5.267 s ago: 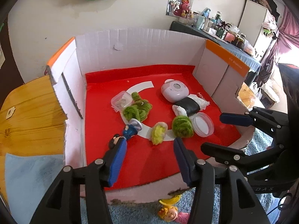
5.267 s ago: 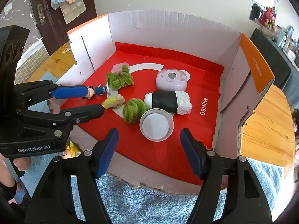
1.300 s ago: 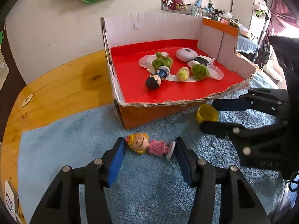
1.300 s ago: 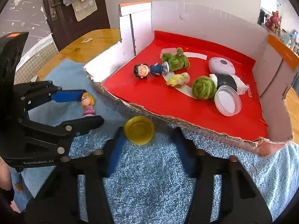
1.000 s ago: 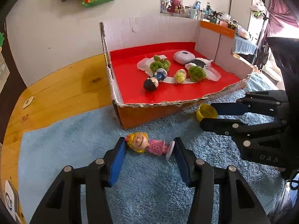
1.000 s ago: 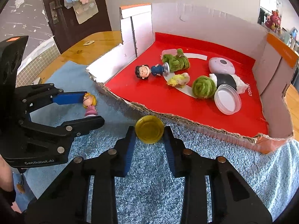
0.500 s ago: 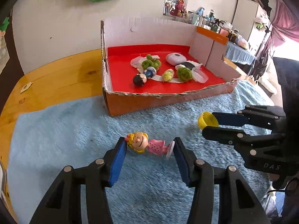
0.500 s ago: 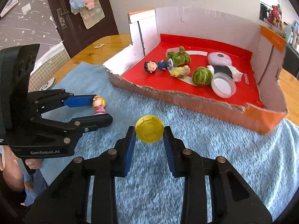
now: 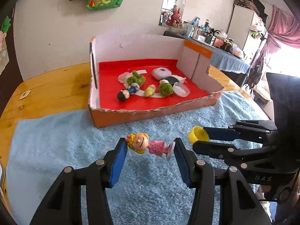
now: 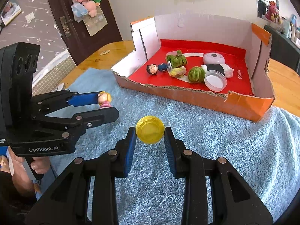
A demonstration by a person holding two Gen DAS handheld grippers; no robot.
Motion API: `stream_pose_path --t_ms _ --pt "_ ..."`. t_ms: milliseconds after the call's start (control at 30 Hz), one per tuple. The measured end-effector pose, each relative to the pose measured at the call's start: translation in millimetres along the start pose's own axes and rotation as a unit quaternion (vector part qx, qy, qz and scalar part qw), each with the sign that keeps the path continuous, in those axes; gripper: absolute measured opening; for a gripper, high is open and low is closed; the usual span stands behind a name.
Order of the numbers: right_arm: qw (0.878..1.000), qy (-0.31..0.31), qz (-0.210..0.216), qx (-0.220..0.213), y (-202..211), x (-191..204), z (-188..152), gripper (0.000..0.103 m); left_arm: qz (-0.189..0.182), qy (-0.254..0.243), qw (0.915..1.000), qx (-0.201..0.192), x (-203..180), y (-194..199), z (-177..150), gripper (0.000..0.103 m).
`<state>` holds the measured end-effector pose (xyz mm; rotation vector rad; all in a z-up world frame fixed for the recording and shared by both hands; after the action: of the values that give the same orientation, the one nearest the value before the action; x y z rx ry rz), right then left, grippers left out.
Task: Organize objects
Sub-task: 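Lift the doll and yellow lid and carry them into the box with both grippers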
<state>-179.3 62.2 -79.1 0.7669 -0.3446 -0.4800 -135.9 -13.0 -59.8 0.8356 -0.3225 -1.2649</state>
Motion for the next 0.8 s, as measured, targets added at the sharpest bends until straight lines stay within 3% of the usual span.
stream_pose_path --t_ms 800 --pt "0.999 0.004 0.003 -0.032 21.7 -16.2 30.2 0.029 0.003 -0.014 0.9998 -0.017 -12.2 -10.8 45.0 0.053"
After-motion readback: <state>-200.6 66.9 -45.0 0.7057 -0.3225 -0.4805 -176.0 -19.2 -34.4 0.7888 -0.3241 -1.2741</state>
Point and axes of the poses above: each gripper's, at about its wrist camera, not at the fingertips, and y roughly against the way its jaws point, x to its left, z to its top, the point moved 9 cm from there along -y, roughly the way its jaws point, and after that the axes turned 4 degrees about y, right-handed, at the moved point
